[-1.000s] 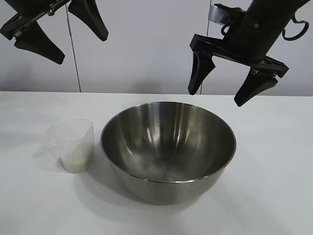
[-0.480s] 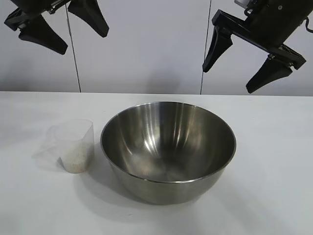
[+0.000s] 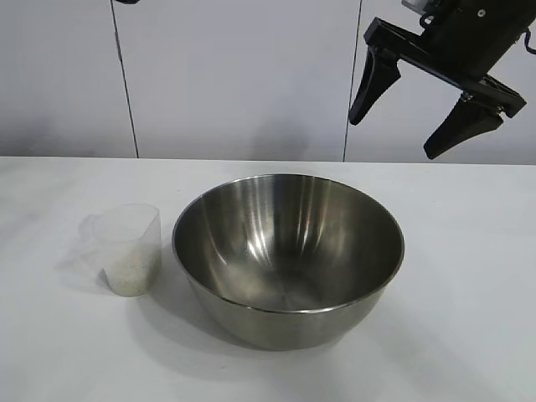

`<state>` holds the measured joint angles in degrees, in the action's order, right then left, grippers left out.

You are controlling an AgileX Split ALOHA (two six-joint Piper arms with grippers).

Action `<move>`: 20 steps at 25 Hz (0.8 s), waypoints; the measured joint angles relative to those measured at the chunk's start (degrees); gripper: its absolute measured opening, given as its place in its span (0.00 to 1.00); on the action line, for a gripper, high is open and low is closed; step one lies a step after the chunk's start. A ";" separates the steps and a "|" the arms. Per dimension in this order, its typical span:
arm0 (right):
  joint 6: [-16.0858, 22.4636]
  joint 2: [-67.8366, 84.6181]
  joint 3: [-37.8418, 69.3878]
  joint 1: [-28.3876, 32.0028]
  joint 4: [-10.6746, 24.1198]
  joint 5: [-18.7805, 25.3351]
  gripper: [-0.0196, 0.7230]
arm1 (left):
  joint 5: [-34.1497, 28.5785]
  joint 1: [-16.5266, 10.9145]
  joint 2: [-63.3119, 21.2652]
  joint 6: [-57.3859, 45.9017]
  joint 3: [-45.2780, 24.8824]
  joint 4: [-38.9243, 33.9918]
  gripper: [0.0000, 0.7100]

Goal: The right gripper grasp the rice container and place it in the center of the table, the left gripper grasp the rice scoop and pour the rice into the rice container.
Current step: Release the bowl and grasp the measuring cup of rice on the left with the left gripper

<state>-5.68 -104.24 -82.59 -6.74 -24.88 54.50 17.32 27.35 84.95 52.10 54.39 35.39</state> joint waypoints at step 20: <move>-1.19 0.00 0.00 0.00 0.17 1.12 0.91 | 47.80 0.11 -0.37 -34.67 -31.41 -17.05 0.89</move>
<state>-6.87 -104.24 -82.59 -6.74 -24.71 55.61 65.12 27.46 84.59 17.43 22.98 18.34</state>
